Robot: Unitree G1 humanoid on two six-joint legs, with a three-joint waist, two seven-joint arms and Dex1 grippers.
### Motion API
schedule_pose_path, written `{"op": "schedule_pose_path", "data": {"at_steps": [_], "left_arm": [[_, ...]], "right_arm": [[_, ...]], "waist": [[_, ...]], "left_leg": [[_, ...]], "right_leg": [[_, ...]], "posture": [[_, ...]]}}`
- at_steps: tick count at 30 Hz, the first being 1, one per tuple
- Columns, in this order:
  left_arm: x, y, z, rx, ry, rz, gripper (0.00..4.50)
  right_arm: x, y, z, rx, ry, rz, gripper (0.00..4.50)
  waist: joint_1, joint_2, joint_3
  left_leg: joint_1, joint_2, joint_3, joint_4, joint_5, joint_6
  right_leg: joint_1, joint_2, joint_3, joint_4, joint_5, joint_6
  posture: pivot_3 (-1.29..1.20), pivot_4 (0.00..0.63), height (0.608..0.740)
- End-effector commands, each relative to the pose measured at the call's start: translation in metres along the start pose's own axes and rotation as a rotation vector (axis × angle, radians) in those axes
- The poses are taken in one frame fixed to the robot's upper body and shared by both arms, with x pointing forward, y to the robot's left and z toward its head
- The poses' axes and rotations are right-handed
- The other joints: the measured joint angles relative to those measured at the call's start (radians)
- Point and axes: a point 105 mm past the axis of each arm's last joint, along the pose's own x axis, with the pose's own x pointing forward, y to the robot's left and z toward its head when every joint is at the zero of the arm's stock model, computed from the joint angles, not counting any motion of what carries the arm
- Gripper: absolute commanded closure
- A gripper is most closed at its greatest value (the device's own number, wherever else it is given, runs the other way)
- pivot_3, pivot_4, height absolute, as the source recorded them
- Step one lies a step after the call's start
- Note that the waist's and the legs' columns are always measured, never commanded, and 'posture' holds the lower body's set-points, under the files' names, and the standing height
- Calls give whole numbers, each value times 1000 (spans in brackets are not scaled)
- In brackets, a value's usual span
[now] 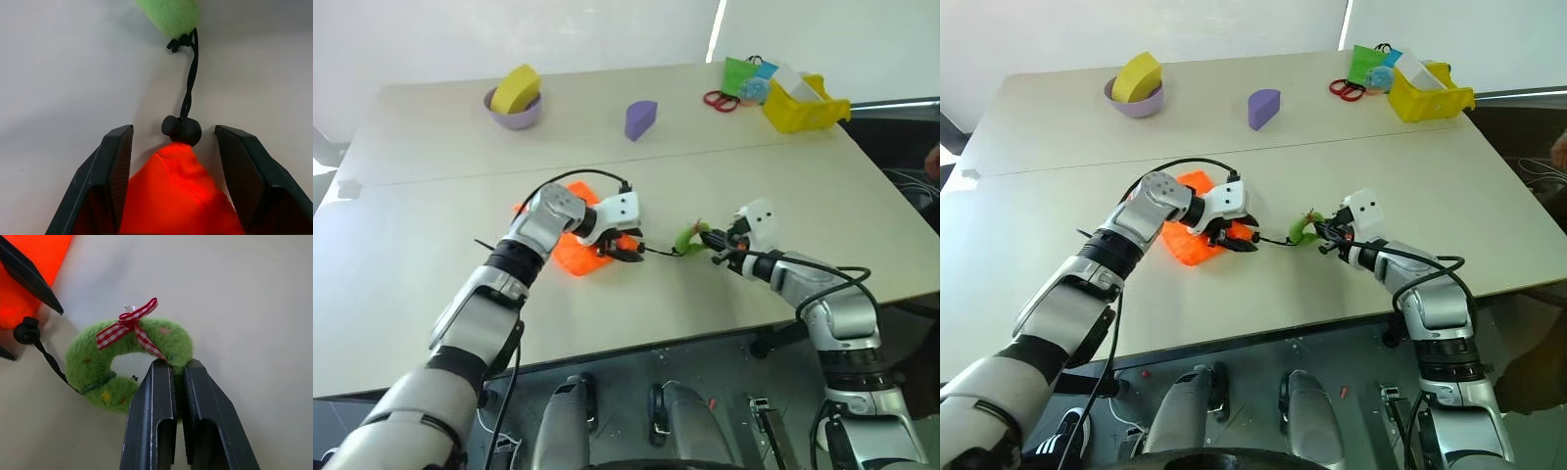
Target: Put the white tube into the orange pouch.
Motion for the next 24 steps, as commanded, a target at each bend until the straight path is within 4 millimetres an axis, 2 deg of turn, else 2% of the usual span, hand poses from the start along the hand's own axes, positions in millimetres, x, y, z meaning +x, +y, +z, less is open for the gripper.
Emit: {"op": "schedule_pose_path", "data": {"at_steps": [1,8,10,12,24], "left_arm": [[-3,6,12,-1,-48,13,1673],[-1,3,9,2,-39,-1,1673],[0,2,8,6,-38,-2,2196],[0,3,9,20,-38,5,2927],[0,1,7,24,-30,-4,2927]], "right_arm": [[0,3,16,-38,-57,8,4500],[-1,4,17,-37,-60,8,4500],[-1,4,17,-38,-61,8,4500],[-1,4,17,-39,-62,8,4500],[0,4,18,-44,-65,7,4500]], "waist": [[1,0,0],[0,0,0],[0,0,0],[0,0,0],[0,0,0]], "left_leg": [[0,0,0,0,0,0],[0,0,0,0,0,0],[0,0,0,0,0,0],[0,0,0,0,0,0],[0,0,0,1,0,1]], "right_leg": [[0,0,0,0,0,0],[0,0,0,0,0,0],[0,0,0,0,0,0],[0,0,0,0,0,0],[0,0,0,0,0,0]], "posture": [[0,150,740],[0,150,740],[0,150,740],[0,150,740],[0,150,740]]}}
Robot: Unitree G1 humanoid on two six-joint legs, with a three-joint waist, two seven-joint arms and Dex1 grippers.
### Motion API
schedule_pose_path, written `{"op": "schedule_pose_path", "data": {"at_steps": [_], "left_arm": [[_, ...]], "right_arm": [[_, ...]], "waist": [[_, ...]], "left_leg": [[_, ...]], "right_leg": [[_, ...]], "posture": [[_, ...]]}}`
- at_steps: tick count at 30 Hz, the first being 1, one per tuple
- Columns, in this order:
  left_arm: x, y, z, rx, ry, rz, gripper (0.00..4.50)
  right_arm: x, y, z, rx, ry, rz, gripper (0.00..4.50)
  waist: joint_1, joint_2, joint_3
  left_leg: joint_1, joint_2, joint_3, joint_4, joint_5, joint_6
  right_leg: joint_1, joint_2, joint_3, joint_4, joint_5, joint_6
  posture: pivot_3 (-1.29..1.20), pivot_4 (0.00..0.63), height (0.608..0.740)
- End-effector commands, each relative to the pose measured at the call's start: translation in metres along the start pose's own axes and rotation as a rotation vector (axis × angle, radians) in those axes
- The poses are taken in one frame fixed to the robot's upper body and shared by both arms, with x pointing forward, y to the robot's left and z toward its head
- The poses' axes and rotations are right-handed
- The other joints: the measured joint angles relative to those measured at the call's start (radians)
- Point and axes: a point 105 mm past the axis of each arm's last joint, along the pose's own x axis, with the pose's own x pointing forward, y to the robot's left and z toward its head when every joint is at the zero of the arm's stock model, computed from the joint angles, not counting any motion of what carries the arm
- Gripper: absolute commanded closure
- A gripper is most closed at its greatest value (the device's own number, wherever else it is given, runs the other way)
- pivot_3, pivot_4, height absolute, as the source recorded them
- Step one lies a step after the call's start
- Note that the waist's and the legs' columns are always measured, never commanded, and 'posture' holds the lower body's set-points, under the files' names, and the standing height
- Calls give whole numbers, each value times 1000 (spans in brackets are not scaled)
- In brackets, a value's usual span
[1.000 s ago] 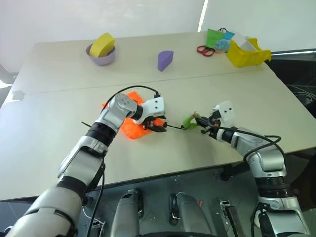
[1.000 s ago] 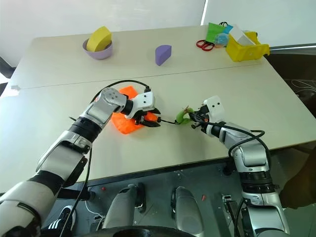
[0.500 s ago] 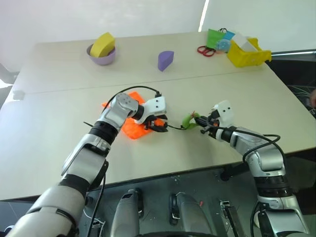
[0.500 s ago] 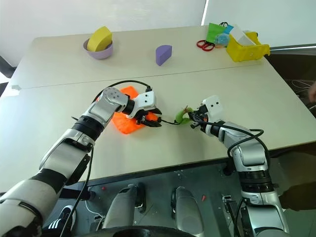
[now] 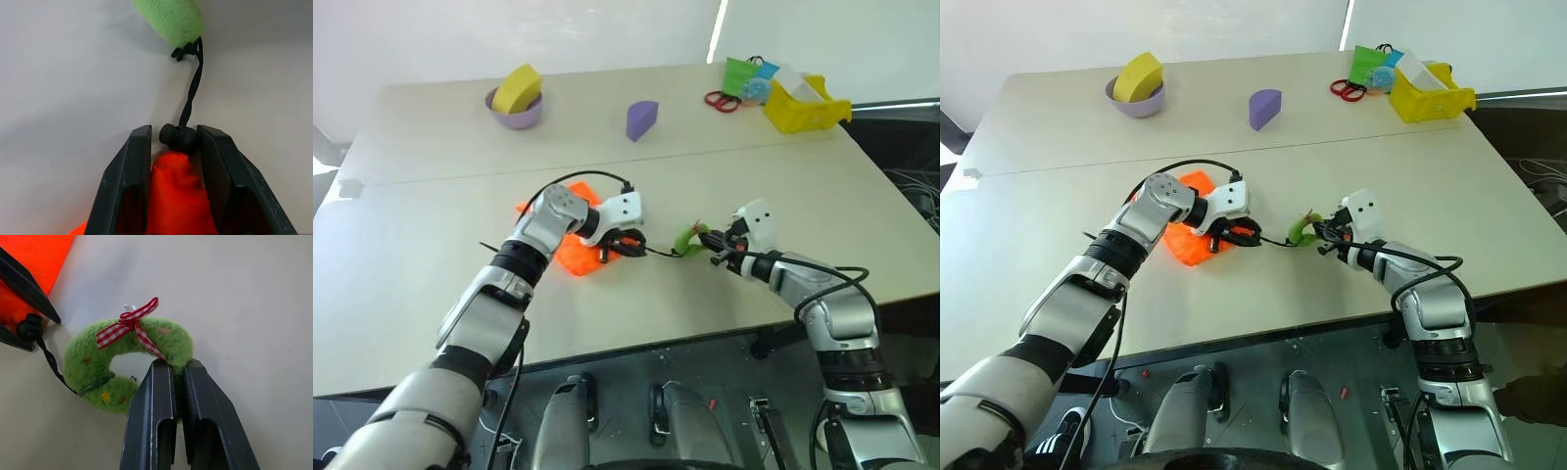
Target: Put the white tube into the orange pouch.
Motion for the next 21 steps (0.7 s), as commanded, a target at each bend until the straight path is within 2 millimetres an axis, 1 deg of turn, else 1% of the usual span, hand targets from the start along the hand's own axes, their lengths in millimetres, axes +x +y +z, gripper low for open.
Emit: {"op": "schedule_pose_path", "data": {"at_steps": [1,11,13,15,21], "left_arm": [[-3,2,7,22,-17,-2,2927],[-3,1,9,28,-31,-2,2927],[-3,0,8,16,-28,-10,3483],[-3,-1,7,32,-25,-8,4195],[-4,-2,7,40,-34,-5,4195]], "right_arm": [[-1,3,19,-43,-67,5,4500],[0,4,20,-47,-68,5,4500],[0,4,20,-48,-68,9,4500],[0,5,20,-48,-69,12,4500],[0,5,20,-50,-67,15,4500]], "waist": [[0,0,0],[0,0,0],[0,0,0],[0,0,0],[0,0,0]], "left_leg": [[0,0,0,0,0,0],[0,0,0,0,0,0],[0,0,0,0,0,0],[0,0,0,0,0,0],[0,0,0,0,0,0]], "right_leg": [[0,0,0,0,0,0],[0,0,0,0,0,0],[0,0,0,0,0,0],[0,0,0,0,0,0],[0,0,0,0,0,0]], "posture": [[0,150,740],[0,150,740],[0,150,740],[0,150,740],[0,150,740]]}}
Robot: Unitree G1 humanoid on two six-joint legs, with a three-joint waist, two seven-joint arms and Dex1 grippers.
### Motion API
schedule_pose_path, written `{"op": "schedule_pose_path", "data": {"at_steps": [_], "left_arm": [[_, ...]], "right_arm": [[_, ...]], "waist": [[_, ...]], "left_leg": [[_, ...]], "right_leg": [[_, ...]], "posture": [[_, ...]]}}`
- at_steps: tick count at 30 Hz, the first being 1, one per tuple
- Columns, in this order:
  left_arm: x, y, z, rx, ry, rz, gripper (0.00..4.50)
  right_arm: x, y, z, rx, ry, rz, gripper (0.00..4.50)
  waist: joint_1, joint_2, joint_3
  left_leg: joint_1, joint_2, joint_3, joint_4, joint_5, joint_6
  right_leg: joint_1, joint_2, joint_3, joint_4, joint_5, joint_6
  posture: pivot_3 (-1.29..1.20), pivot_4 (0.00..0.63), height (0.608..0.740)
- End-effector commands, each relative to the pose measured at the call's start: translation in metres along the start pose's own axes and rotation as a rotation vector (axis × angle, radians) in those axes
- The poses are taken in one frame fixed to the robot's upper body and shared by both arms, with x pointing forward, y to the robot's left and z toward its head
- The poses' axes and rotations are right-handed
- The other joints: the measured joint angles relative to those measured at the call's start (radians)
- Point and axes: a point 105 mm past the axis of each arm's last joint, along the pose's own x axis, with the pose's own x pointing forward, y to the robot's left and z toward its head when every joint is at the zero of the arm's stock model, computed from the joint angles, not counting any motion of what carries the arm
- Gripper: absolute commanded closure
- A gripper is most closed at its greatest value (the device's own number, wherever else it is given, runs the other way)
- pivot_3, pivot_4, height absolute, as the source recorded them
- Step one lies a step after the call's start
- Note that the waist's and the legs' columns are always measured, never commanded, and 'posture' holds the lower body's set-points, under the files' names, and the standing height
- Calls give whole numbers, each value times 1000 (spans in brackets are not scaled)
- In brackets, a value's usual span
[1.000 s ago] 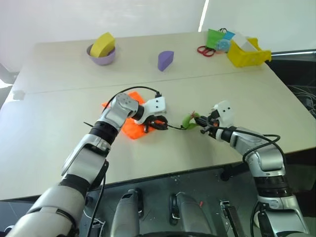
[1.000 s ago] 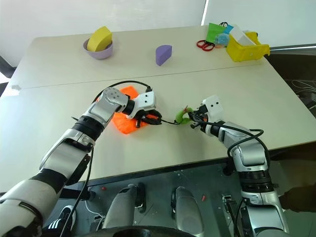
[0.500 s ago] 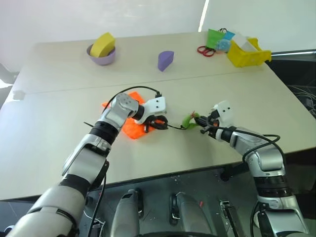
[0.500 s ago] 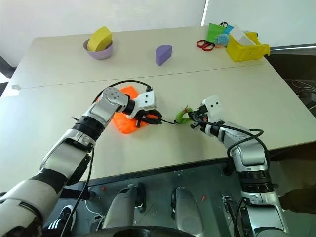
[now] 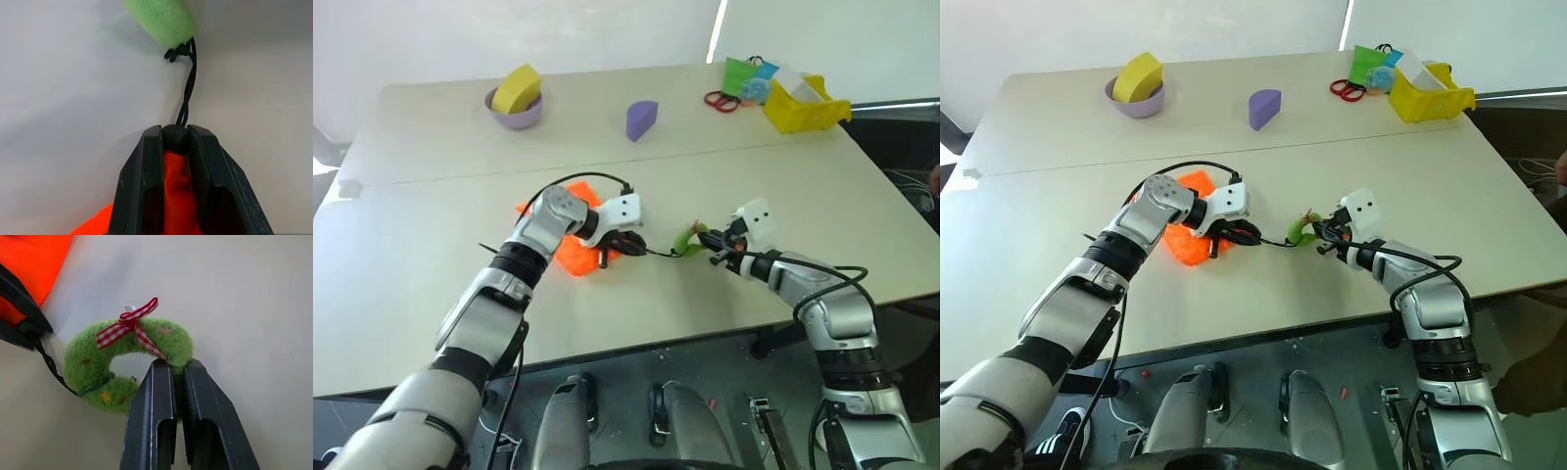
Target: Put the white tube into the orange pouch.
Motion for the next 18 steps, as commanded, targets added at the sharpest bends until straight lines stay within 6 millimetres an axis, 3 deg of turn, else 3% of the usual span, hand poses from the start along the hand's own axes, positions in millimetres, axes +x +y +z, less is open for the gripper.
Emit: {"op": "schedule_pose_path", "data": {"at_steps": [1,9,18], "left_arm": [[-3,1,9,32,-22,4,4195],[-11,-7,2,54,3,-37,4195],[-47,-21,-14,88,85,-48,4195]], "right_arm": [[-1,4,20,-46,-67,12,4500],[-6,-15,28,-54,-92,-51,4500],[-14,-49,36,-51,-126,-198,4500]], "waist": [[0,0,0],[-1,0,0],[-3,0,0]], "left_leg": [[0,0,0,0,0,0],[0,0,0,0,0,0],[0,0,0,0,0,-1]], "right_leg": [[0,0,0,0,0,0],[0,0,0,0,0,0],[0,0,0,0,0,0]], "posture": [[0,150,740],[0,150,740],[0,150,740]]}}
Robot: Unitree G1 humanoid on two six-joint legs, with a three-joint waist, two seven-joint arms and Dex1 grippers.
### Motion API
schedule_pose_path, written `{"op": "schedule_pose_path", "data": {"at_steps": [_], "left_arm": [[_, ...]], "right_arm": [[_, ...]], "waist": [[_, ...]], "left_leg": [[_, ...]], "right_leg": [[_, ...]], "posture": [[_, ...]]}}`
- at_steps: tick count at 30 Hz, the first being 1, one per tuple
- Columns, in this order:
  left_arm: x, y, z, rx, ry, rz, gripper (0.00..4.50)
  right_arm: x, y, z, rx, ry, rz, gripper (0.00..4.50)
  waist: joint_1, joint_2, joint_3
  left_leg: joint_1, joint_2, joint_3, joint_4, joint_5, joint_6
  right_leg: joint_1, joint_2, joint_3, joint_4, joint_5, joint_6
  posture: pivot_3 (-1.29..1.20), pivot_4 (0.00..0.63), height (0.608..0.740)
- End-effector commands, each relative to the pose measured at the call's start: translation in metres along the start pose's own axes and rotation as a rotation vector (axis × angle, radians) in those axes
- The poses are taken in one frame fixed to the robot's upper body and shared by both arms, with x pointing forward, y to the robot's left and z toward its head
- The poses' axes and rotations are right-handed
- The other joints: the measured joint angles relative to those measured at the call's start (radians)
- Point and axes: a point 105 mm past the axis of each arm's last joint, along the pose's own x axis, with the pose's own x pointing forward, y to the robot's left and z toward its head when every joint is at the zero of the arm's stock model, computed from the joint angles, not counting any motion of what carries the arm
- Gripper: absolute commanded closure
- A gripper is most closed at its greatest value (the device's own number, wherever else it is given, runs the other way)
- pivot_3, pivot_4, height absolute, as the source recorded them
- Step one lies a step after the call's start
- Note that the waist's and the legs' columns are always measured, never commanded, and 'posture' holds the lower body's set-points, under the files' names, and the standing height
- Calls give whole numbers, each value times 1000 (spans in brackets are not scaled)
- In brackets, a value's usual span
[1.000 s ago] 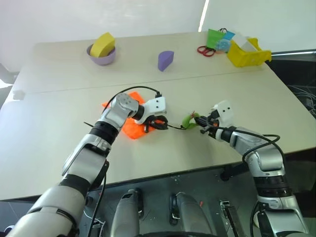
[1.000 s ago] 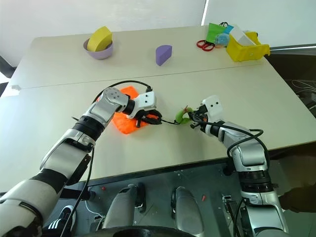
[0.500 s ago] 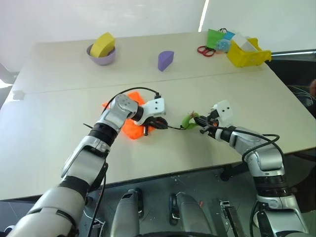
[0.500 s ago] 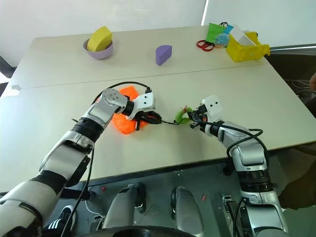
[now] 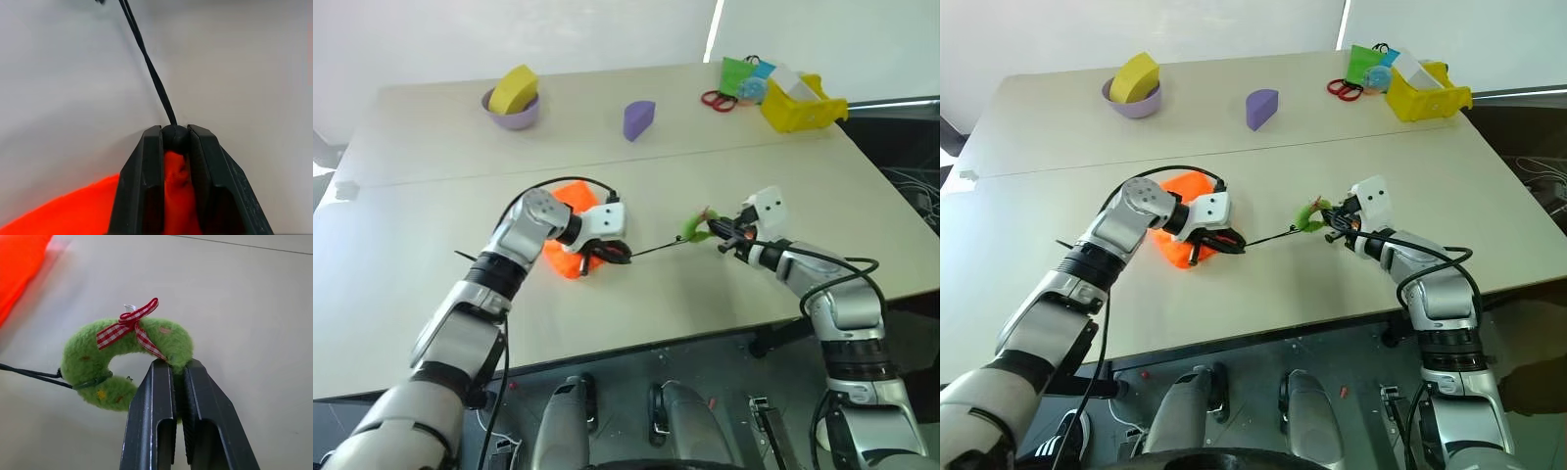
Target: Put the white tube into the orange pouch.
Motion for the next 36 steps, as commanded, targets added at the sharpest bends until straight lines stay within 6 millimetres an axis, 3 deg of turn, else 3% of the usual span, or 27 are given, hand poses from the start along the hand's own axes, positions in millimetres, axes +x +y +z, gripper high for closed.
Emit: {"op": "schedule_pose_path", "data": {"at_steps": [1,9,16,19,23,24,28,31,32,36], "left_arm": [[-19,-7,0,27,24,-9,4195],[-57,-40,-17,10,72,-34,4195],[-78,-61,-38,-26,108,-18,4195],[-78,-60,-40,-45,84,11,4195],[-63,-50,-29,-36,-17,88,4195],[-60,-47,-25,-40,-49,107,3257],[-58,-44,-5,-99,-200,133,1380],[-74,-47,21,-185,-400,131,0],[-81,-42,27,-201,-450,181,0],[-101,-40,35,-262,-541,292,0]], "right_arm": [[-8,-30,24,-38,-79,-135,4500],[-11,-64,28,-58,-82,-290,4500],[-11,-74,23,-68,-55,-326,4500],[-10,-75,20,-70,-40,-323,4500],[-2,-56,16,-43,-34,-222,4500],[-1,-50,15,-29,-35,-195,3744],[1,-40,11,-22,-22,-152,1934],[-5,-23,10,-44,-20,-55,401],[-9,-17,14,-65,-36,-15,19],[-29,-3,18,-107,-37,121,19]], "waist": [[-1,0,0],[1,0,0],[0,1,0],[0,1,0],[1,1,0],[2,1,0],[2,1,0],[-1,1,0],[0,1,0],[-1,2,0]], "left_leg": [[0,0,0,0,0,-1],[0,0,0,-1,-1,-1],[0,0,0,-1,-1,-2],[0,0,0,-1,-1,-2],[0,0,1,-1,-1,-2],[0,0,1,-1,-1,-2],[0,0,1,-1,-1,-2],[0,0,0,-1,-1,-2],[0,0,0,-1,-1,-1],[0,0,0,-1,0,0]], "right_leg": [[0,0,0,0,0,0],[0,-1,0,0,0,0],[-1,-1,1,0,0,0],[-1,-1,1,0,0,0],[-1,-2,1,-1,0,0],[-1,-2,1,-1,0,0],[-1,-2,1,0,0,0],[-1,-1,1,0,0,0],[-1,-1,1,0,0,0],[0,-1,1,0,0,0]], "posture": [[0,150,740],[0,150,740],[0,150,740],[0,150,740],[0,150,740],[0,150,740],[0,150,740],[0,150,740],[0,150,740],[0,150,740]]}}
